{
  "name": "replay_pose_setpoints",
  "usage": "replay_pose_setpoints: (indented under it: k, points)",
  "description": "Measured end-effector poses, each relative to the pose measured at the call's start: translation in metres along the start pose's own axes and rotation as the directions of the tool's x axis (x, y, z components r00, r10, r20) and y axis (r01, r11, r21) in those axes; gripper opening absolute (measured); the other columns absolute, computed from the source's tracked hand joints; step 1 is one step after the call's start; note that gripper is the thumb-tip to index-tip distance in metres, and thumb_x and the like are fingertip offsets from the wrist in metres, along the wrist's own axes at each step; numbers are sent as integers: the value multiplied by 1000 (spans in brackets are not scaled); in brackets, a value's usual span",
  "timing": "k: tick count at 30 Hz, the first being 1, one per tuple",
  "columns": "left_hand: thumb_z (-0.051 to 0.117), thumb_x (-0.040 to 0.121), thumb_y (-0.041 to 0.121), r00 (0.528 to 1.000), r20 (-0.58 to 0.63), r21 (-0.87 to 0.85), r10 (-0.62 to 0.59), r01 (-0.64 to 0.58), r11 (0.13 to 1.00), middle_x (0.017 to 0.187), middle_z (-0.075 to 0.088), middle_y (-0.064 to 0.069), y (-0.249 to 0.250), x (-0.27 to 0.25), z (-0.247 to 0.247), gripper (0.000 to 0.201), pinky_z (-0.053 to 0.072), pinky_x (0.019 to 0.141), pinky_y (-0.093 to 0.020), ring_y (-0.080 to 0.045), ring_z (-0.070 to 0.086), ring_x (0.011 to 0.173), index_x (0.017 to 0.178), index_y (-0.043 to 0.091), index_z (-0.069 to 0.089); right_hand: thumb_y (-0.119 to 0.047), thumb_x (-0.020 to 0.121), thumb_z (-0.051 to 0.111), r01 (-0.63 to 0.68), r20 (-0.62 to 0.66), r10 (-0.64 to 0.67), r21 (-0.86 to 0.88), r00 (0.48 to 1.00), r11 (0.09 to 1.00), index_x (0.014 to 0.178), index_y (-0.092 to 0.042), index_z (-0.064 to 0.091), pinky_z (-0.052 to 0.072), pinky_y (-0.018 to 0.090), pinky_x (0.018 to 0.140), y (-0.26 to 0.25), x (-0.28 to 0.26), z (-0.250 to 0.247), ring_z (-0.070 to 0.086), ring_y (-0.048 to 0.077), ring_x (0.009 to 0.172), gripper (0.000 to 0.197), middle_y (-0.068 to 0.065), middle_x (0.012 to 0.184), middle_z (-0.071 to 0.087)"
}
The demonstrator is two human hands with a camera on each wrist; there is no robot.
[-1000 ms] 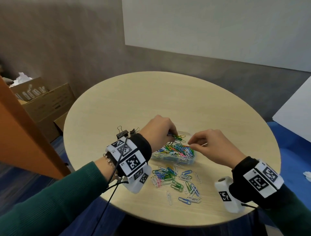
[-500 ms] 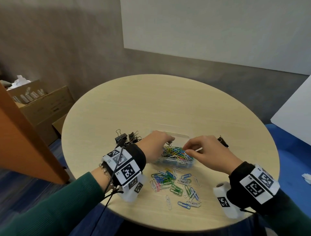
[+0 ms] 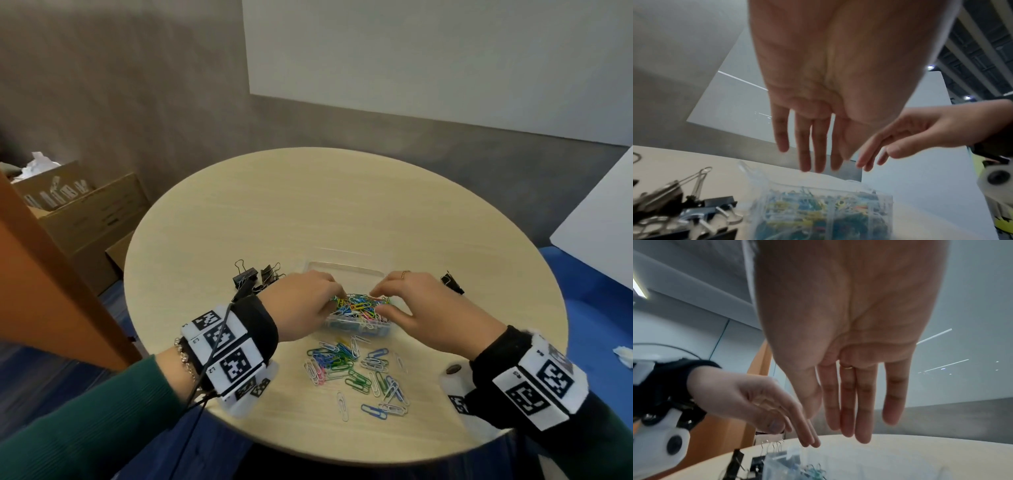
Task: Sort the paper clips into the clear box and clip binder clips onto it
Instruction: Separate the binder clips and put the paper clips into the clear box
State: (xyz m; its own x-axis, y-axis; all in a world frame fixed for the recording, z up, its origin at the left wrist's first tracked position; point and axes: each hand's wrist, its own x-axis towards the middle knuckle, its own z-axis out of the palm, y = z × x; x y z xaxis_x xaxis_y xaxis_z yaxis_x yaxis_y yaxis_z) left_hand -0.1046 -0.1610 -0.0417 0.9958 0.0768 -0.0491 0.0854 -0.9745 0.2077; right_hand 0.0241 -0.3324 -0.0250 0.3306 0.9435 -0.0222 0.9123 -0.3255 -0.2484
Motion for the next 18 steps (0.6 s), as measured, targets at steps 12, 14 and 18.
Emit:
replay_pose_setpoints:
  k: [12, 14, 18]
  points:
    - [68, 85, 23, 964, 114, -73, 240, -233, 970, 142, 39, 7, -5, -40, 39, 62, 36, 108, -31, -12, 38, 130, 140, 24, 40, -44, 72, 76, 16, 326, -8, -23, 945, 1000, 150, -28, 21, 34, 27, 110, -27, -27, 32, 34, 10, 134, 97, -11, 149, 31]
    - [68, 84, 23, 965, 135, -44, 224, -220, 974, 144, 38, 8, -3, -36, 41, 67, 35, 109, -31, -12, 36, 132, 143, 25, 36, -39, 71, 78, 13, 328, 2, -41, 945, 999, 150, -25, 21, 40, 30, 105, -29, -26, 41, 40, 13, 128, 98, -8, 145, 35]
    - [67, 86, 22, 968, 170, -34, 185, -182, 983, 136, 46, 4, 3, -25, 39, 57, 38, 104, -35, -17, 43, 125, 139, 24, 45, -29, 75, 75, -45, 270, 50, -26, 962, 999, 134, -20, 46, 46, 30, 89, -29, -21, 48, 50, 17, 108, 66, -4, 126, 44]
